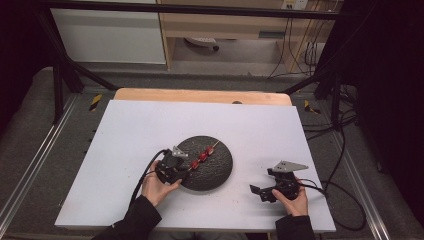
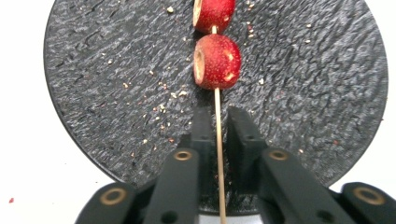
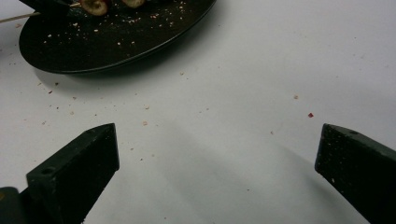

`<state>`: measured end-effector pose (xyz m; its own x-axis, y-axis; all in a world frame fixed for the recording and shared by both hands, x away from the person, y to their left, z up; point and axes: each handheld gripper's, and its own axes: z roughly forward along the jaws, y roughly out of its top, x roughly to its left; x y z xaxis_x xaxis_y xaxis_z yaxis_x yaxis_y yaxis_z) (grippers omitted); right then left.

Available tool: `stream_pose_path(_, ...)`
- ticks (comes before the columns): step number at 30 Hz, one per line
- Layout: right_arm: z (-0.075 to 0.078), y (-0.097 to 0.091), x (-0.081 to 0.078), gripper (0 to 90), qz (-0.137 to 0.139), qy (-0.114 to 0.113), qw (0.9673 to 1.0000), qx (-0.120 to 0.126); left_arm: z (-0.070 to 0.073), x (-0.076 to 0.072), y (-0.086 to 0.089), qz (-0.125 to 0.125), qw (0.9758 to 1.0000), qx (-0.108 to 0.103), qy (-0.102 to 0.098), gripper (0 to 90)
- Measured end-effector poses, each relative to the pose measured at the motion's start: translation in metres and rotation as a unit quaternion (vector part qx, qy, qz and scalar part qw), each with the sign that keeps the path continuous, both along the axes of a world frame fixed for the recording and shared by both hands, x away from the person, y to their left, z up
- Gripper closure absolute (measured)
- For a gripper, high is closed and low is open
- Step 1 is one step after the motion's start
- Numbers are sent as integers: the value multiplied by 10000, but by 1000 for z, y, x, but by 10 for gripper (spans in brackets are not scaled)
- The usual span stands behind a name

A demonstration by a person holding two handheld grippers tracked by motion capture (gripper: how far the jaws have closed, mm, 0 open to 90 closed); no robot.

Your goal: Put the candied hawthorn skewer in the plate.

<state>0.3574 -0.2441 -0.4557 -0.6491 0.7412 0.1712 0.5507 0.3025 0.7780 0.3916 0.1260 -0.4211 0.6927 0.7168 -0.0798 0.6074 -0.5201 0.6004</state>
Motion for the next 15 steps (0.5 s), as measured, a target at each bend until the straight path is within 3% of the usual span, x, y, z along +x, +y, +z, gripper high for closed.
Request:
stream_pose_path(8,0,0,0,6,-8,19,10000,27,11,-5,19,-114,9989,-308,-336,485)
stream_pose_path(15,1,0,0,6,-11,-2,10000,39,18,-11,35,-254,9979,-333,-503,277)
